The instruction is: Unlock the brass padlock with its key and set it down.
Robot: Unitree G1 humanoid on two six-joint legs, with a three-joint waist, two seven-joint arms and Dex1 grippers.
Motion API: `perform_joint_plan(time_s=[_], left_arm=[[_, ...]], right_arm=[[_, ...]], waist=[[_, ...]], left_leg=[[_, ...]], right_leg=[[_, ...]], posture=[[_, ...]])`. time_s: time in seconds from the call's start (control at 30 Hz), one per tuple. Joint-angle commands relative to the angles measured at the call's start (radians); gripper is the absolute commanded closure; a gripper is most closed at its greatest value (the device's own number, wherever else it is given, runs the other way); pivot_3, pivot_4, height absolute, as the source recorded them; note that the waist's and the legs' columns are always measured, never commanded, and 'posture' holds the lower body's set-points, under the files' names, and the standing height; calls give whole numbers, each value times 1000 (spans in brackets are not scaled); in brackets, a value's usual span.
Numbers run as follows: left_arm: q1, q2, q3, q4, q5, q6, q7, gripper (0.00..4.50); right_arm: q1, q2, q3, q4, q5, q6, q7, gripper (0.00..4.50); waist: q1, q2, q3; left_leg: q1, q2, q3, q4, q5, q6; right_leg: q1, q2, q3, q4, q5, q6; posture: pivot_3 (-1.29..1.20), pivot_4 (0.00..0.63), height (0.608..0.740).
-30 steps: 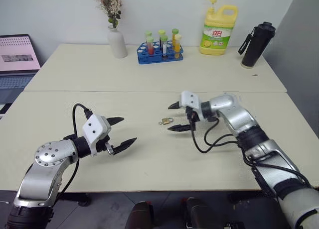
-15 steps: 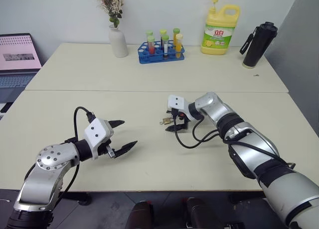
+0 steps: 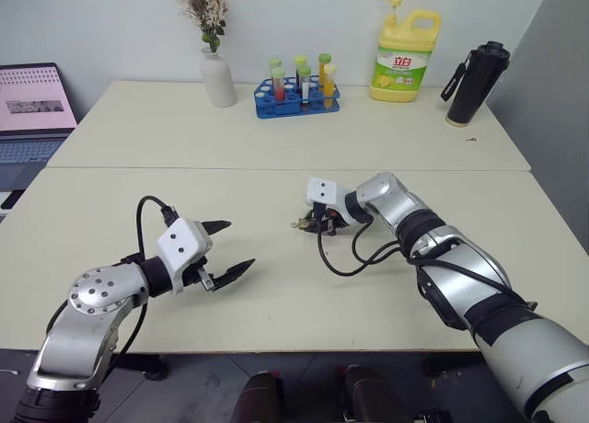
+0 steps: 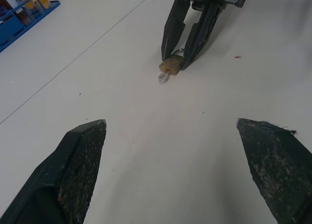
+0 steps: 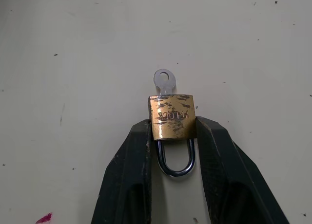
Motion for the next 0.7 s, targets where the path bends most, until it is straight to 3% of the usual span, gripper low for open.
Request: perform_joint_plan(time_s=[0.03,0.17,0.3,0.47,0.57,0.7], left_arm=[[-19,-2,-6,-16,0,-12,-1,0],[-31,-4,-28,-16,-6,-9,-13,0],[-49,-10,-49,-21,-15,-3,-23,0],[-100,-15,-96,-27,-37,21,-57,0],[-136,-17,-131,-40,-60,45,-93,0],[-140,-16,-165,-40,-61,49,-129,0]], right_arm=[[21,-39,-24,-60,-1,-48,7,3588],[141,-138,-48,-341,60,-32,122,3588],[341,-264,-68,-770,115,141,195,3588],[598,-428,-118,-1204,137,392,173,3588],[687,-457,-127,-1347,143,496,124,3588],[720,-466,-93,-1391,131,521,98,3588]], waist=[[2,0,0],[6,0,0],[6,0,0],[6,0,0],[5,0,0],[-9,0,0]], left_leg=[[0,0,0,0,0,0],[-2,-1,-1,0,0,0],[-3,-2,-2,0,0,0],[-3,-1,-3,-1,0,0],[-2,-2,-2,0,0,0],[0,0,1,0,0,0]], right_leg=[[0,0,0,0,0,0],[0,-1,0,-1,0,0],[0,-3,-1,-1,0,0],[0,-2,-2,-1,0,0],[0,-2,-1,-1,-2,3],[0,2,0,-1,-3,5]], posture=[[0,150,740],[0,150,740],[0,150,740],[0,150,740],[0,150,740],[0,150,740]])
